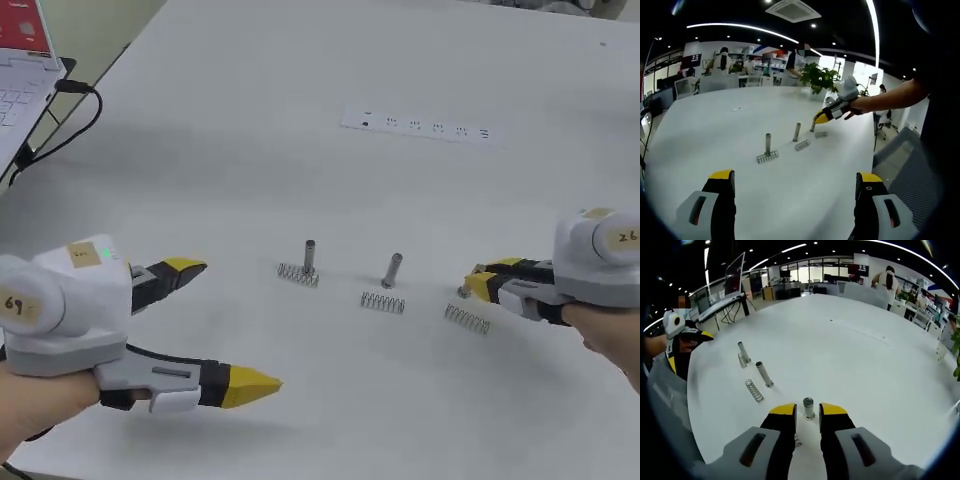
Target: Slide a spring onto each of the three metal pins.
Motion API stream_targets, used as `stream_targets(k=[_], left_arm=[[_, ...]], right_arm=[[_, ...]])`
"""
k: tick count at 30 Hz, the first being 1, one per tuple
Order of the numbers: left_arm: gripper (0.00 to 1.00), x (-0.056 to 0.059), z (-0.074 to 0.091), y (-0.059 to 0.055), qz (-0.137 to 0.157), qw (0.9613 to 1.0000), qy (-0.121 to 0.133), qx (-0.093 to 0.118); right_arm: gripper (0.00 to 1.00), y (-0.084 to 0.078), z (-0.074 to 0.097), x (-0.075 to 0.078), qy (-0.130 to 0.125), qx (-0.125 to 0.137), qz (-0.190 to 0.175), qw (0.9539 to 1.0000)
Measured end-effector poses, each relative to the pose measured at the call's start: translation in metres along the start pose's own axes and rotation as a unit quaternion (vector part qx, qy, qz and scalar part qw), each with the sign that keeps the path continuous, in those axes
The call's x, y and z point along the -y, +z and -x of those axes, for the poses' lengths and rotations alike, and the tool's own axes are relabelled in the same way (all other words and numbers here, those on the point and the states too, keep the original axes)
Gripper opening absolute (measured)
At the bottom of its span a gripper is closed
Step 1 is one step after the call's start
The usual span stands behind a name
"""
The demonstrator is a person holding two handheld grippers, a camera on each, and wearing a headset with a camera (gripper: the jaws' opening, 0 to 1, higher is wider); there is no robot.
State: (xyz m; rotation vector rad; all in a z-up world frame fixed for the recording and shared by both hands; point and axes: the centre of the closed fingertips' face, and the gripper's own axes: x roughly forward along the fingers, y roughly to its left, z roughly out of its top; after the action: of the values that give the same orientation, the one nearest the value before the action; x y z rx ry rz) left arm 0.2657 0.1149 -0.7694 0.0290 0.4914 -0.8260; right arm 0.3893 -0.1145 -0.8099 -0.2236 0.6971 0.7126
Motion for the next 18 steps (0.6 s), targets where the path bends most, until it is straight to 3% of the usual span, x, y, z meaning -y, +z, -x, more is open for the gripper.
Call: stream_targets(k=[18], left_arm=[[0.98,0.0031,0.0005,0.0028,-0.003,1.0000,-0.002,0.001]], right_arm=[[0.37,0.0008,0.0070,-0.0032,0.003,0.010,-0.002,0.9999]])
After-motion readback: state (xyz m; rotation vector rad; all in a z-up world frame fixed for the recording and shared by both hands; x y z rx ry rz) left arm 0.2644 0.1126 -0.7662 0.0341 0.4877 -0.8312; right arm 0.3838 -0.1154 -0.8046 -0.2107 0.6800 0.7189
